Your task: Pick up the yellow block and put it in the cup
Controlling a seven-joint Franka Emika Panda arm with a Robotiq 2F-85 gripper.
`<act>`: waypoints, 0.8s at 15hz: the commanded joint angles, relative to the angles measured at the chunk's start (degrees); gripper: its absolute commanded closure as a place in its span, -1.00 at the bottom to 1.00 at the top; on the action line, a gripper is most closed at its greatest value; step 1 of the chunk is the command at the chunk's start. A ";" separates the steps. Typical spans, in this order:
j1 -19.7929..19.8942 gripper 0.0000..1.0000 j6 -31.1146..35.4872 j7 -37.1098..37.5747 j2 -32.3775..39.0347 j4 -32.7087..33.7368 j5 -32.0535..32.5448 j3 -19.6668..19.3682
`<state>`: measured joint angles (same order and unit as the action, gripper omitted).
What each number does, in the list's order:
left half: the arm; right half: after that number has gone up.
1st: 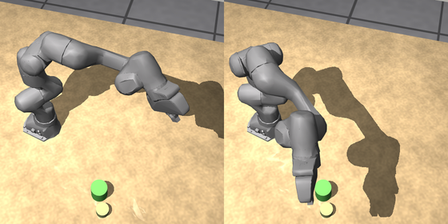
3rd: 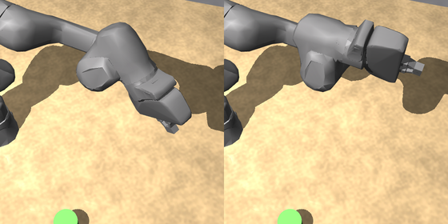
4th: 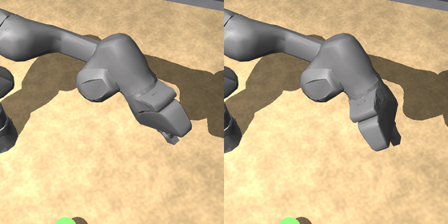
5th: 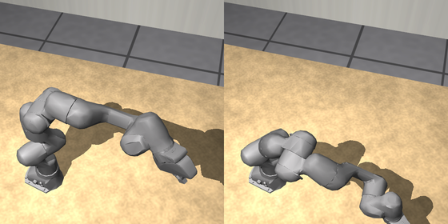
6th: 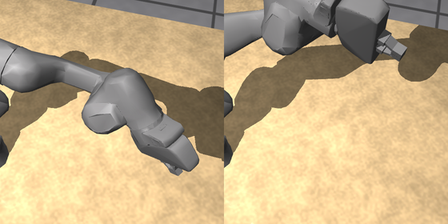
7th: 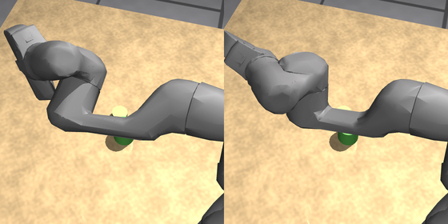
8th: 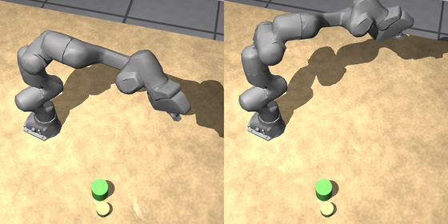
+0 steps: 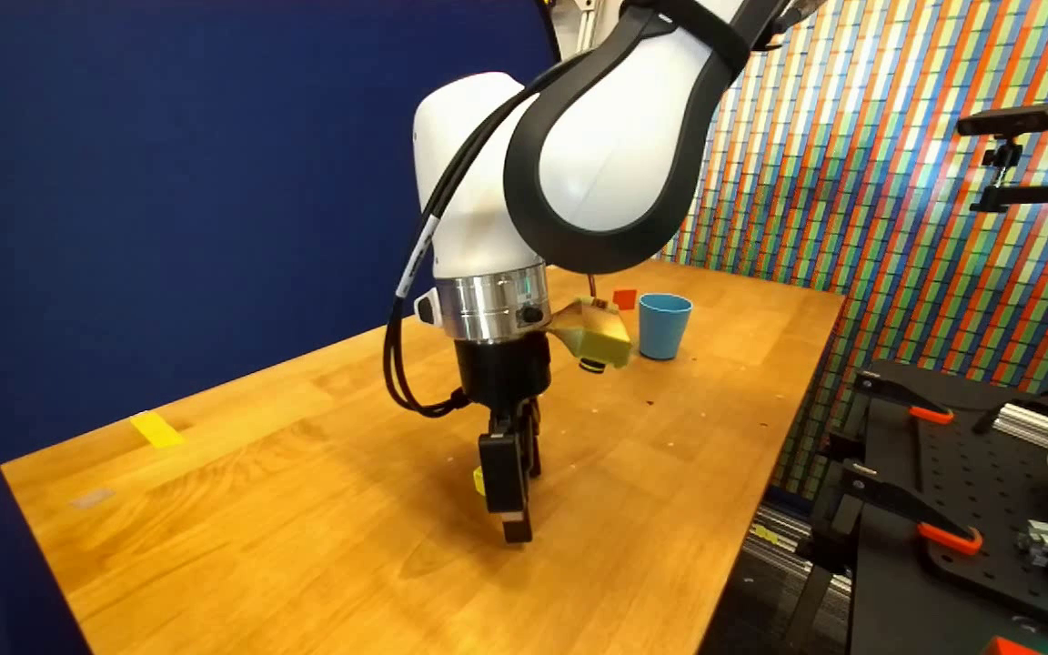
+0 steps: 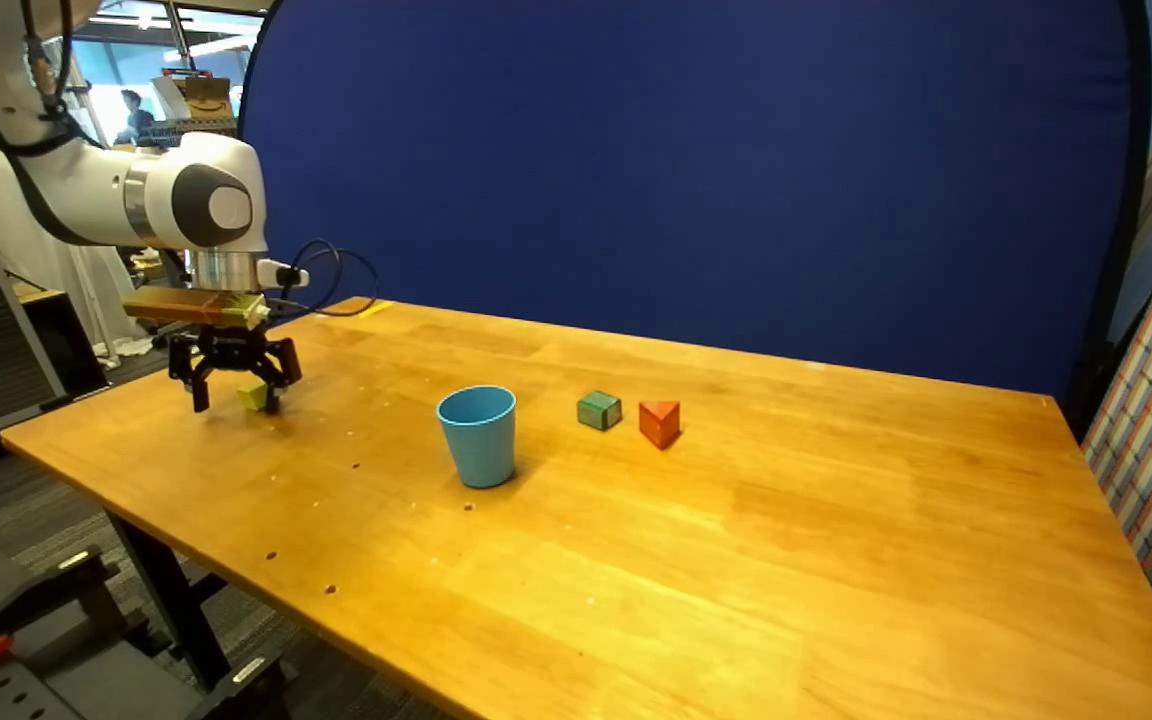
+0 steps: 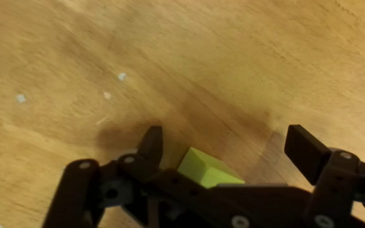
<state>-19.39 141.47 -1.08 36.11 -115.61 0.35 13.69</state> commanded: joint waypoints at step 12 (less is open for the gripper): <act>-1.48 0.63 0.07 10.78 -8.52 -4.72 7.02 -8.72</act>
<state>-21.39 141.24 4.78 36.17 -112.91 4.40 9.42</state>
